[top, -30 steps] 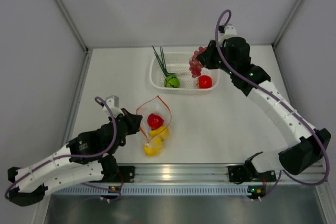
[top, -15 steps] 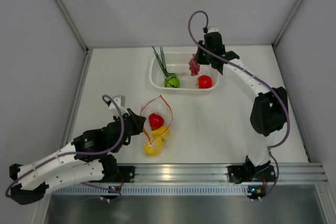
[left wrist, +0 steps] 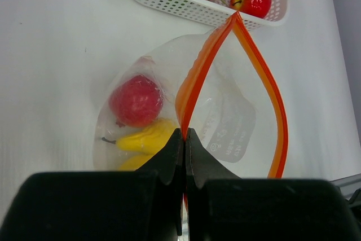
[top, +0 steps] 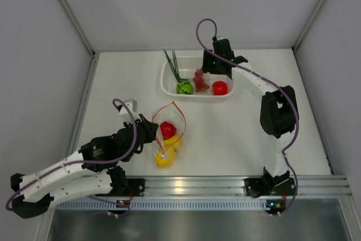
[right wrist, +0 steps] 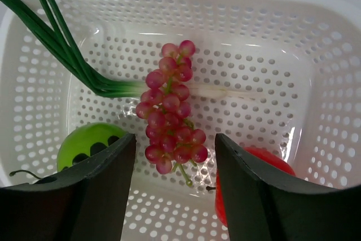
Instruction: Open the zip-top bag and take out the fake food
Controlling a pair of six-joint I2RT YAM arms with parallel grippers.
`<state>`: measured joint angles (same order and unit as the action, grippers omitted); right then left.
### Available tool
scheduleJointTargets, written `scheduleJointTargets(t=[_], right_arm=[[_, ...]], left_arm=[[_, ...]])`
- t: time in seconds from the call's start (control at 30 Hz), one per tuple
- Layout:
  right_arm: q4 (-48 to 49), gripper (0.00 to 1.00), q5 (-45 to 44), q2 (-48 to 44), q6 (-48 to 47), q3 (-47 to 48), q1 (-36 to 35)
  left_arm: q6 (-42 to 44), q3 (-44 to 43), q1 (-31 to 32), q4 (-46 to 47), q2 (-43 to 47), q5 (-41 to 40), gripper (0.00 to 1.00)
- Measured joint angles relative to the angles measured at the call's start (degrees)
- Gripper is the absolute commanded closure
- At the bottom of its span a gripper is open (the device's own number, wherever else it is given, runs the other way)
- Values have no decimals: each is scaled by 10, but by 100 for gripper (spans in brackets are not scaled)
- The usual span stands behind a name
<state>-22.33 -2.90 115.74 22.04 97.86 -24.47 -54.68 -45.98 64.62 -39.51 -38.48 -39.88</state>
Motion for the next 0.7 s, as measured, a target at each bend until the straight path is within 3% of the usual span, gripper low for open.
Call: scheduleJointTargets(t=[0.17,0.23,0.37,0.53,0.7], right_arm=[[-17,52,18,-44,-5,0,-1],[-26,60,36,-87,-7,-9,-5],[-54,64,61,-194,-16,-31,-29],[-53,70,76,-345,-26,-114,-149],[-36,76,74,-430,1,-225,-269]], left_arm=[[-1,-12,0,0,-17,0,100],[-5,-17,0,0,-24,0,100],[-12,-26,0,0,-39,0,100],[-24,-40,0,0,-56,1,100],[-41,-43,0,1,-61,2,100]])
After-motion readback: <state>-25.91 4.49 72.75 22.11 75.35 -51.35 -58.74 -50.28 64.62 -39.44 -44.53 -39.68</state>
